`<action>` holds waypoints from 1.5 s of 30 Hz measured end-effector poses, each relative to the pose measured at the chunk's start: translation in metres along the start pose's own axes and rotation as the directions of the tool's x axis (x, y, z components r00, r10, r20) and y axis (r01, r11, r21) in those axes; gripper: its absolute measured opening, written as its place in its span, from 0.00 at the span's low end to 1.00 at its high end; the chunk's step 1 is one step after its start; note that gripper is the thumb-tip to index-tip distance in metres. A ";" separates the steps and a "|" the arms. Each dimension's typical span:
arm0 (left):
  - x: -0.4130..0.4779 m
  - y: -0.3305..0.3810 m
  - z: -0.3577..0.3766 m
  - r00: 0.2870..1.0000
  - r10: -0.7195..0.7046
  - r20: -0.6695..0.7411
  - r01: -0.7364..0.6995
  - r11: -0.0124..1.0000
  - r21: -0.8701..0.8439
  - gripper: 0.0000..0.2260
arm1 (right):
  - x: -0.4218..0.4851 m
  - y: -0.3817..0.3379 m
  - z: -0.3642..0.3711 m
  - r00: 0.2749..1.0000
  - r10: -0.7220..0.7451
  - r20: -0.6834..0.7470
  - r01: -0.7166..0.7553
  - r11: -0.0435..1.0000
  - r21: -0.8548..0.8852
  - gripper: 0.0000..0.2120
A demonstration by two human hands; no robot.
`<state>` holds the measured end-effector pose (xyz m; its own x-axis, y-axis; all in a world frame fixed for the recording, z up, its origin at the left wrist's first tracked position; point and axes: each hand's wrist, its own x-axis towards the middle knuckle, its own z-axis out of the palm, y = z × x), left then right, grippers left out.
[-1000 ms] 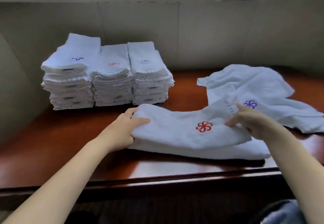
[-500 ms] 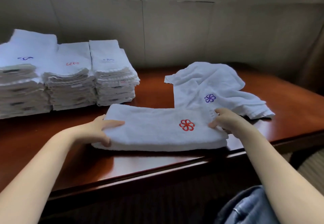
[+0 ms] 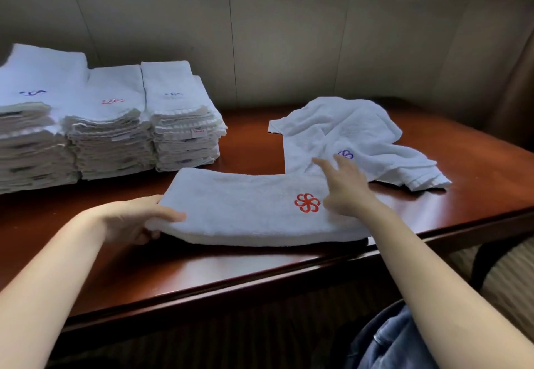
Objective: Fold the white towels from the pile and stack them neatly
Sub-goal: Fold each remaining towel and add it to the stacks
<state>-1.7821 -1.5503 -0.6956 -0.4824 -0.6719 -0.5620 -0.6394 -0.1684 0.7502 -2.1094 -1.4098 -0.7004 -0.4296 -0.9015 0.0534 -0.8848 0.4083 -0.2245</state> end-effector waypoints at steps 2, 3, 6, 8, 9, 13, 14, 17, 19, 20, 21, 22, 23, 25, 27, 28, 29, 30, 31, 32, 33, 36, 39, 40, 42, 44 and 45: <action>-0.002 0.006 -0.004 0.998 0.059 -0.038 -0.063 0.992 -0.114 0.27 | 0.003 -0.017 0.010 0.979 -0.204 0.007 0.204 0.979 -0.019 0.31; 0.001 0.008 -0.007 0.983 0.101 -0.156 -0.133 0.967 -0.215 0.28 | 0.005 -0.025 0.016 0.965 -0.260 0.040 0.260 0.965 -0.013 0.28; 0.018 0.004 -0.018 0.758 -0.013 -0.652 -0.336 0.850 -0.407 0.32 | 0.008 -0.047 0.030 0.943 -0.287 0.170 0.283 0.958 0.047 0.24; 0.027 -0.005 -0.019 0.679 -0.087 -0.729 -0.341 0.842 -0.418 0.33 | 0.013 -0.060 0.030 0.948 -0.287 0.135 0.290 0.957 0.000 0.23; 0.030 -0.009 -0.015 0.705 -0.109 -0.700 -0.296 0.853 -0.430 0.32 | 0.016 -0.065 0.028 0.955 -0.285 0.085 0.286 0.958 -0.003 0.22; 0.038 -0.007 0.006 0.812 -0.112 -0.572 -0.198 0.870 -0.451 0.29 | 0.025 -0.073 0.030 0.973 -0.229 -0.043 0.231 0.972 0.050 0.21; 0.039 -0.005 0.012 0.819 -0.088 -0.566 -0.212 0.872 -0.442 0.31 | 0.025 -0.073 0.032 0.973 -0.229 -0.003 0.229 0.971 0.062 0.22; 0.047 -0.004 0.026 0.785 0.037 -0.619 -0.303 0.894 -0.330 0.40 | 0.027 -0.078 0.037 0.946 -0.287 0.148 0.267 0.953 0.140 0.21; 0.052 -0.006 0.026 0.739 0.104 -0.665 -0.369 0.889 -0.272 0.40 | 0.027 -0.083 0.037 0.935 -0.315 0.160 0.286 0.940 0.184 0.18; 0.054 -0.007 0.024 0.720 0.106 -0.686 -0.390 0.879 -0.274 0.39 | 0.025 -0.085 0.034 0.931 -0.317 0.178 0.279 0.937 0.210 0.18; 0.055 -0.006 0.022 0.707 0.078 -0.703 -0.404 0.860 -0.311 0.38 | 0.023 -0.086 0.032 0.924 -0.319 0.212 0.270 0.935 0.231 0.17; 0.055 -0.006 0.020 0.701 0.030 -0.713 -0.416 0.829 -0.374 0.38 | 0.021 -0.087 0.029 0.910 -0.326 0.256 0.265 0.933 0.245 0.16; 0.056 -0.006 0.019 0.698 -0.020 -0.716 -0.427 0.791 -0.438 0.38 | 0.019 -0.087 0.027 0.892 -0.334 0.304 0.257 0.929 0.266 0.15; 0.056 -0.005 0.019 0.679 -0.065 -0.732 -0.436 0.766 -0.472 0.36 | 0.014 -0.089 0.025 0.867 -0.345 0.361 0.213 0.909 0.358 0.12; 0.052 -0.005 0.021 0.677 -0.027 -0.735 -0.384 0.839 -0.385 0.34 | 0.013 -0.096 0.028 0.874 -0.346 0.341 0.183 0.885 0.428 0.10; 0.049 -0.004 0.022 0.691 0.015 -0.722 -0.363 0.872 -0.329 0.34 | 0.014 -0.100 0.030 0.889 -0.342 0.305 0.189 0.880 0.437 0.10; 0.046 -0.003 0.023 0.717 0.063 -0.694 -0.355 0.890 -0.285 0.36 | 0.017 -0.104 0.034 0.906 -0.330 0.264 0.188 0.874 0.449 0.10; 0.043 -0.002 0.025 0.748 0.111 -0.654 -0.357 0.899 -0.255 0.38 | 0.020 -0.108 0.038 0.923 -0.308 0.230 0.166 0.859 0.484 0.10; 0.040 -0.001 0.027 0.780 0.152 -0.607 -0.355 0.906 -0.229 0.40 | 0.022 -0.113 0.042 0.935 -0.280 0.217 0.123 0.831 0.542 0.10; 0.037 -0.001 0.029 0.807 0.178 -0.563 -0.345 0.916 -0.204 0.40 | 0.026 -0.117 0.045 0.940 -0.252 0.231 0.063 0.791 0.609 0.08; 0.035 -0.001 0.029 0.830 0.194 -0.523 -0.334 0.924 -0.188 0.39 | 0.029 -0.120 0.047 0.937 -0.234 0.258 0.002 0.745 0.667 0.09; 0.030 -0.007 0.025 0.866 0.248 -0.434 -0.350 0.921 -0.172 0.32 | 0.037 -0.125 0.049 0.919 -0.220 0.328 -0.119 0.638 0.761 0.22; 0.021 -0.011 0.018 0.888 0.305 -0.344 -0.376 0.913 -0.161 0.26 | 0.042 -0.123 0.049 0.877 -0.274 0.394 -0.225 0.491 0.842 0.21; 0.018 -0.012 0.015 0.894 0.310 -0.323 -0.379 0.909 -0.175 0.25 | 0.043 -0.123 0.049 0.863 -0.302 0.405 -0.257 0.427 0.867 0.18; 0.012 -0.011 0.010 0.903 0.307 -0.299 -0.381 0.895 -0.232 0.26 | 0.043 -0.123 0.048 0.875 -0.309 0.373 -0.254 0.365 0.896 0.14; 0.005 -0.010 0.003 0.919 0.295 -0.262 -0.368 0.879 -0.303 0.28 | 0.043 -0.124 0.047 0.891 -0.297 0.343 -0.246 0.317 0.916 0.18; 0.002 -0.010 -0.001 0.924 0.301 -0.236 -0.366 0.873 -0.323 0.30 | 0.042 -0.125 0.047 0.889 -0.310 0.337 -0.252 0.284 0.925 0.21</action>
<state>-1.7757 -1.5504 -0.7041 -0.4971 -0.8415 -0.2116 -0.1880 -0.1336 0.9730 -2.0088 -1.5055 -0.7157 -0.0469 -0.9763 -0.2113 0.0240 0.2104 -0.9773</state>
